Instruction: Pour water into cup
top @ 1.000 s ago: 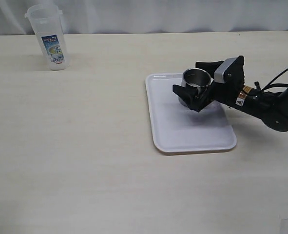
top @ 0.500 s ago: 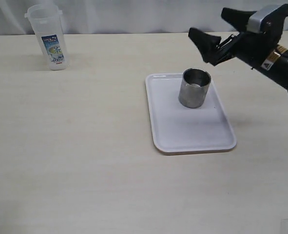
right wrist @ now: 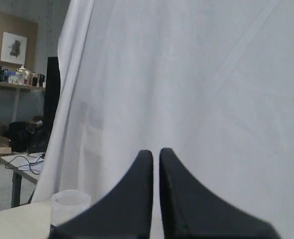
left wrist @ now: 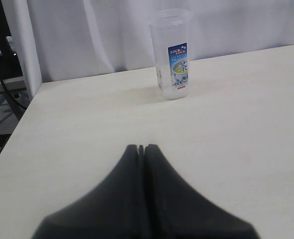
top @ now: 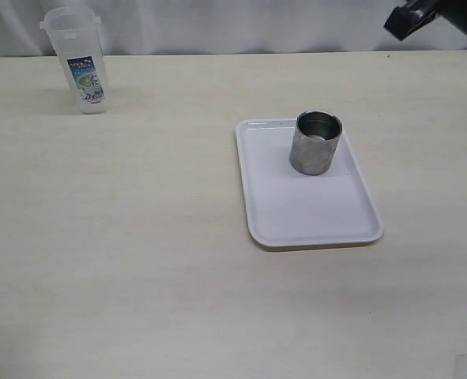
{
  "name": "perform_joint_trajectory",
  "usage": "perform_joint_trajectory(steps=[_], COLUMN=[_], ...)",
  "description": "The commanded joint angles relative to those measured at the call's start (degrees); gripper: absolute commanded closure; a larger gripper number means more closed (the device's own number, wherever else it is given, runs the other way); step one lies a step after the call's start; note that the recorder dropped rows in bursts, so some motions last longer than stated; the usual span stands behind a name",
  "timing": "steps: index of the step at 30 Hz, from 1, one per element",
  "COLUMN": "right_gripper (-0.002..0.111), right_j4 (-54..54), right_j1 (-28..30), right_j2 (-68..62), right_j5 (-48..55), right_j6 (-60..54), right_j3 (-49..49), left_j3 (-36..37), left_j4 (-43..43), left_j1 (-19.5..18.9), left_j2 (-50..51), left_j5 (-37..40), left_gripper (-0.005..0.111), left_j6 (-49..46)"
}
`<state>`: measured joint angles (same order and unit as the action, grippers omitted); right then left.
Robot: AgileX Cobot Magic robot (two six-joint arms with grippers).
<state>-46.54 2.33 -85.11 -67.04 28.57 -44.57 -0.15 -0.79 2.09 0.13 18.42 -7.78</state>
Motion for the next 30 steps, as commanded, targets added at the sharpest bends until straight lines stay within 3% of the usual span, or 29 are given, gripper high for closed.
perform_joint_trajectory(steps=[1, 7, 10, 30], right_gripper=[0.104, 0.104, 0.104, 0.104], right_j4=[-0.4, -1.1, -6.5, -8.9], right_j1=[0.1, 0.1, 0.1, 0.1], right_j2=[7.0, 20.3, 29.8, 73.7], right_j5=[6.8, 29.1, 40.6, 42.4], right_j6=[5.3, 13.1, 20.4, 33.7], right_j3=[0.4, 0.4, 0.9, 14.2], left_j3=[0.2, 0.2, 0.2, 0.2], left_j4=[0.5, 0.5, 0.5, 0.5], left_j1=[0.6, 0.6, 0.6, 0.6], left_j2=[-0.1, -0.1, -0.1, -0.1], left_j5=[-0.7, -0.7, -0.7, -0.7], left_gripper=[0.107, 0.107, 0.107, 0.107], left_j6=[0.2, 0.2, 0.2, 0.2])
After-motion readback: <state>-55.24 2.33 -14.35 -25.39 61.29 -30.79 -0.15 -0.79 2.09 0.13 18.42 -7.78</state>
